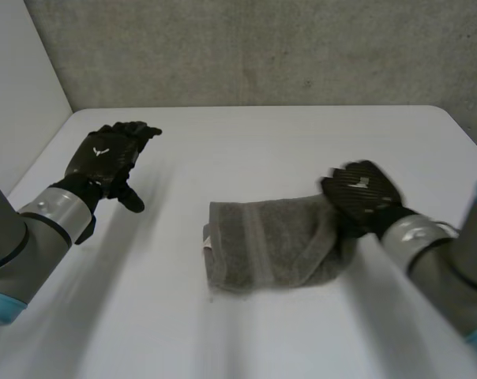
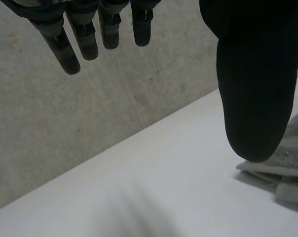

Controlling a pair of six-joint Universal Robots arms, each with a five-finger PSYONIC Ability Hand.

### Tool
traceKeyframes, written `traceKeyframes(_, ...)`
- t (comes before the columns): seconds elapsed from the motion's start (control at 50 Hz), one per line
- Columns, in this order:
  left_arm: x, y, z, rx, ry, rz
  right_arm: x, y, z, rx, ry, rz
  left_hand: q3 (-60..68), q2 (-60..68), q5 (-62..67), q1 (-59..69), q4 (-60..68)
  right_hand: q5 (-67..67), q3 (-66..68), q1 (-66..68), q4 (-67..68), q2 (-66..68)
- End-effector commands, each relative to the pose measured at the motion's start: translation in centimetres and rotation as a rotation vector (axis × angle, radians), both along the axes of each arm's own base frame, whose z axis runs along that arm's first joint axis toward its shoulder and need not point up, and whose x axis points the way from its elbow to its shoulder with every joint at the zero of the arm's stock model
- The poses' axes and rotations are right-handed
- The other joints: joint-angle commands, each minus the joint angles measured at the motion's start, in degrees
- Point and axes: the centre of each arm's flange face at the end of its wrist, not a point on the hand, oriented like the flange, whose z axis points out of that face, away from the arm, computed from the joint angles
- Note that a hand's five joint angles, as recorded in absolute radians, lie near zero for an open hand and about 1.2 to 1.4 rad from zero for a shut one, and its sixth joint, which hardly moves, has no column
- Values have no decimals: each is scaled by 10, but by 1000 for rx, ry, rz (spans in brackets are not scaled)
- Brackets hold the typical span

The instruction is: Fold the towel.

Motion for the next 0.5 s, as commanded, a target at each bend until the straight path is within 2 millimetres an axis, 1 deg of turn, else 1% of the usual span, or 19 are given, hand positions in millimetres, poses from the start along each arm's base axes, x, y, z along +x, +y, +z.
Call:
traceKeyframes(0.02,-2,3,18,-39,31,3,82,58,-6,-7,-9,261,5,6,-16,-2,4,140,122,264,116,132)
traceKeyframes(0.06,-3,4,23,-45,53,16,106,82,-26,25,13,353,5,6,-16,-2,4,140,122,264,116,132)
traceKeyframes(0.08,-3,4,23,-45,53,16,107,82,-26,25,13,353,5,6,-16,-2,4,140,122,264,116,132)
traceKeyframes(0.12,-4,4,26,-49,62,20,119,97,-50,72,48,405,7,7,-14,-1,6,140,122,264,116,132)
traceKeyframes(0.14,-6,4,27,-52,66,20,119,97,-50,73,48,405,7,7,-14,-1,6,140,122,264,116,132)
traceKeyframes(0.18,-8,5,28,-56,67,17,121,103,-65,108,69,421,7,7,-14,-1,6,140,122,264,116,132)
traceKeyframes(0.24,-13,8,29,-59,70,0,121,103,-66,110,71,420,8,9,-13,1,8,140,122,264,116,132)
traceKeyframes(0.26,-16,8,29,-59,71,-7,120,102,-64,107,68,413,8,9,-13,1,8,140,122,264,116,132)
traceKeyframes(0.28,-19,9,30,-64,73,-15,119,100,-57,98,54,407,8,9,-13,1,8,140,122,264,116,132)
traceKeyframes(0.3,-19,9,30,-64,73,-15,118,100,-57,98,54,407,8,9,-13,1,8,140,122,264,116,132)
traceKeyframes(0.32,-22,10,33,-73,76,-25,117,100,-43,83,24,400,10,11,-11,3,9,-66,-84,58,-90,-74)
traceKeyframes(0.34,-26,9,35,-80,80,-36,113,95,-27,72,-18,377,10,11,-11,3,9,-386,-404,-262,-410,-394)
traceKeyframes(0.36,-26,9,35,-80,80,-36,113,95,-27,72,-18,376,10,11,-11,3,9,-389,-407,-265,-413,-397)
traceKeyframes(0.38,-31,7,33,-75,83,-40,103,84,-14,71,-61,330,12,12,-9,4,11,-560,-578,-436,-584,-568)
traceKeyframes(0.4,-31,7,33,-75,83,-40,103,84,-14,71,-62,330,12,12,-9,4,11,-560,-578,-436,-584,-568)
traceKeyframes(0.44,-46,6,31,-67,99,-52,77,53,7,76,-140,215,17,18,-4,9,16,-560,-578,-436,-584,-568)
traceKeyframes(0.46,-46,6,31,-67,99,-52,76,53,7,76,-140,215,17,18,-4,9,16,-560,-578,-436,-584,-568)
traceKeyframes(0.48,-55,7,31,-61,118,-61,64,41,15,79,-175,162,17,18,-4,9,16,-560,-578,-436,-584,-568)
traceKeyframes(0.5,-64,9,29,-46,135,-70,53,33,23,82,-210,122,17,18,-4,9,16,-560,-578,-436,-584,-568)
